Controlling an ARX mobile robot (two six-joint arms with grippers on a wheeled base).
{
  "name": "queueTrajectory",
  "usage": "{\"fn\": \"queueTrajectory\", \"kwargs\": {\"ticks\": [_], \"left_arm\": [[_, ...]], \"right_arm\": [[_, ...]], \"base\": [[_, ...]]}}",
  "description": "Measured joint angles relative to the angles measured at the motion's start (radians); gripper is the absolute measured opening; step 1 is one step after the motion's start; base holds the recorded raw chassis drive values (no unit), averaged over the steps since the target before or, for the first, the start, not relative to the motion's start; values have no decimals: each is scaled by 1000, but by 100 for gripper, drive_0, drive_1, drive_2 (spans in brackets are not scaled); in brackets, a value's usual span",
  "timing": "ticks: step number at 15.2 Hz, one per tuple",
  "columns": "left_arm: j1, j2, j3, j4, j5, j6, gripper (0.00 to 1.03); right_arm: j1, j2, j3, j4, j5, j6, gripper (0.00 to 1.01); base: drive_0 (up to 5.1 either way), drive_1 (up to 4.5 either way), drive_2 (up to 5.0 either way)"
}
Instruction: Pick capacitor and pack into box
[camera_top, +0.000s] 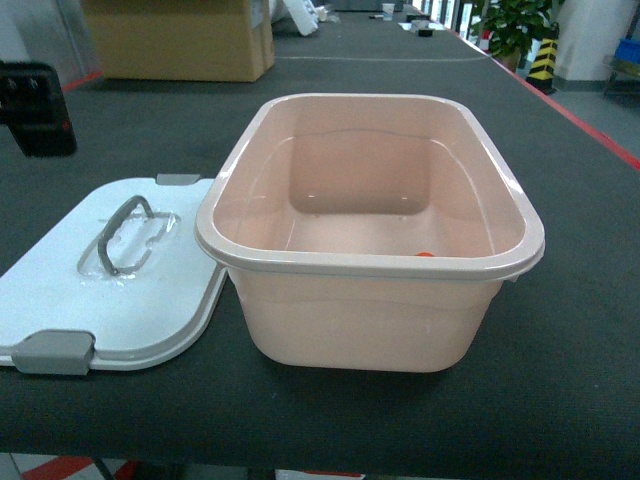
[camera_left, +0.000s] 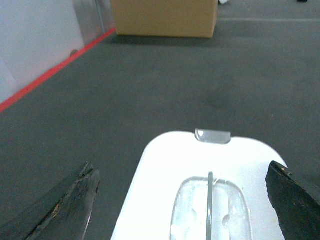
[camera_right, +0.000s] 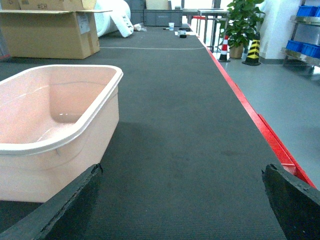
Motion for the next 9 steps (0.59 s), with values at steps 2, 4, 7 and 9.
{"fn": "queueTrajectory", "kwargs": {"ticks": [2, 4, 7, 9], "left_arm": [[-4, 139, 47, 46, -3, 0, 98], [-7, 253, 119, 85, 19, 9, 98], [-7, 388, 202, 80, 40, 12, 98], [-7, 422, 223, 66, 48, 12, 98]], "right_arm": [[0, 0, 0, 0, 0, 0, 98], [0, 0, 0, 0, 0, 0, 98], [0, 0, 0, 0, 0, 0, 98], [0, 0, 0, 0, 0, 0, 98]], "base": [[0, 0, 0], [0, 0, 0], [0, 0, 0], [0, 0, 0]]}}
